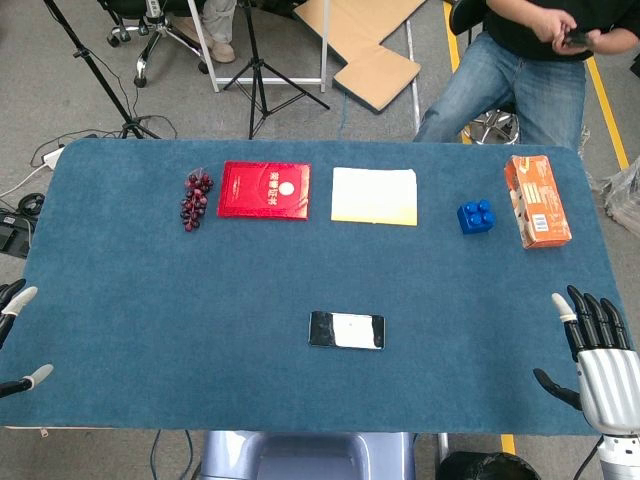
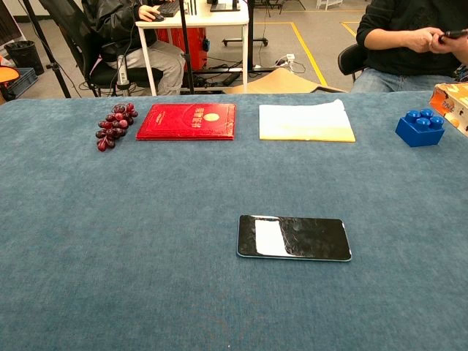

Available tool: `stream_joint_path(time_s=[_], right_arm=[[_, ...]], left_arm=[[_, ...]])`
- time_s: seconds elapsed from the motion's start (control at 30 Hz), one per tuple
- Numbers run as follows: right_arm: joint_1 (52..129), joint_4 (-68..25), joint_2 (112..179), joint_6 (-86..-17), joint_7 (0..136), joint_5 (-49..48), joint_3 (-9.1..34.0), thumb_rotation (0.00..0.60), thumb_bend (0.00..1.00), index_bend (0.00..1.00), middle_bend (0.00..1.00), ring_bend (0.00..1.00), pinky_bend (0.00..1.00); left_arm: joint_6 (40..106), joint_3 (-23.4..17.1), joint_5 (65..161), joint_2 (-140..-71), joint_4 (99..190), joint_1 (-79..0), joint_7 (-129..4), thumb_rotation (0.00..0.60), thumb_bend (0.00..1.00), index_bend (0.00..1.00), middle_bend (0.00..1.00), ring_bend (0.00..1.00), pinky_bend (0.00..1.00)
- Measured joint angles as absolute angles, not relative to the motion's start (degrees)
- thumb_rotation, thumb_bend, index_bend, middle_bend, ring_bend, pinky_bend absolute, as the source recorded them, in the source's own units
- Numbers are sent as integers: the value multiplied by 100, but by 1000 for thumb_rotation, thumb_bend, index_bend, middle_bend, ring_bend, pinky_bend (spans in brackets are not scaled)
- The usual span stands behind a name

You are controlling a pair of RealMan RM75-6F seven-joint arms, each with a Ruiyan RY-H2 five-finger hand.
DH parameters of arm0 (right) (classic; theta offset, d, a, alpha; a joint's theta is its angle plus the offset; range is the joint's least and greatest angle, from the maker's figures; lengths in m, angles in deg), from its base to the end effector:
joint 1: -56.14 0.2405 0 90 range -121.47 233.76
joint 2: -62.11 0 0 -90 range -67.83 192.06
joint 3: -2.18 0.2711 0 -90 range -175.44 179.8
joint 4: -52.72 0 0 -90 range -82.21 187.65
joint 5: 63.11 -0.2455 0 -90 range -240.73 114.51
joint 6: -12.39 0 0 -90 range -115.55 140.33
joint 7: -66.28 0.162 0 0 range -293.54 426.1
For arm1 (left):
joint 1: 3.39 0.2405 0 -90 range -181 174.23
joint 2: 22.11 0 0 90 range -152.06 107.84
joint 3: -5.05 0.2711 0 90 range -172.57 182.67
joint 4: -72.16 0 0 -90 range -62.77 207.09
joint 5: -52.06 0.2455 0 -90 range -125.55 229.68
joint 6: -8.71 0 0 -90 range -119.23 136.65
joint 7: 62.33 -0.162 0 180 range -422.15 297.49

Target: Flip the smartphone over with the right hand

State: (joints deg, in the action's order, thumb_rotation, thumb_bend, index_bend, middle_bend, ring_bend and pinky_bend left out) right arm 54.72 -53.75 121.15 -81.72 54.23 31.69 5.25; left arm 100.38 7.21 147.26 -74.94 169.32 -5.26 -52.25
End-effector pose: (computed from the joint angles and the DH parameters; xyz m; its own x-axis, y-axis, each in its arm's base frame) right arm -0.2775 -0.1658 0.1578 0.4400 0.1295 0.8886 -0.8922 -0.0489 0.4489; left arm -0.3222 0.1628 0.1837 0.3395 0.0122 0.9405 0.9350 -0.1137 -0.3360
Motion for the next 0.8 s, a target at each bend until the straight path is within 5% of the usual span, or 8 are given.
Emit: stream_joint_path(time_s=[0.37,0.8], right_arm=[[5561,-5391,12152,-7900,5444,3212,437,600,0,0,0,0,0],[6990,-5019,12653,-5512,5155,3375,442,600,0,28,0,0,0]], left_arm=[[9974,663,14652,-7540,16916,-566,-5188,600,0,0,0,0,0],[9431,535,14230,-7665,16946,-795,-5473,600,0,0,0,0,0]])
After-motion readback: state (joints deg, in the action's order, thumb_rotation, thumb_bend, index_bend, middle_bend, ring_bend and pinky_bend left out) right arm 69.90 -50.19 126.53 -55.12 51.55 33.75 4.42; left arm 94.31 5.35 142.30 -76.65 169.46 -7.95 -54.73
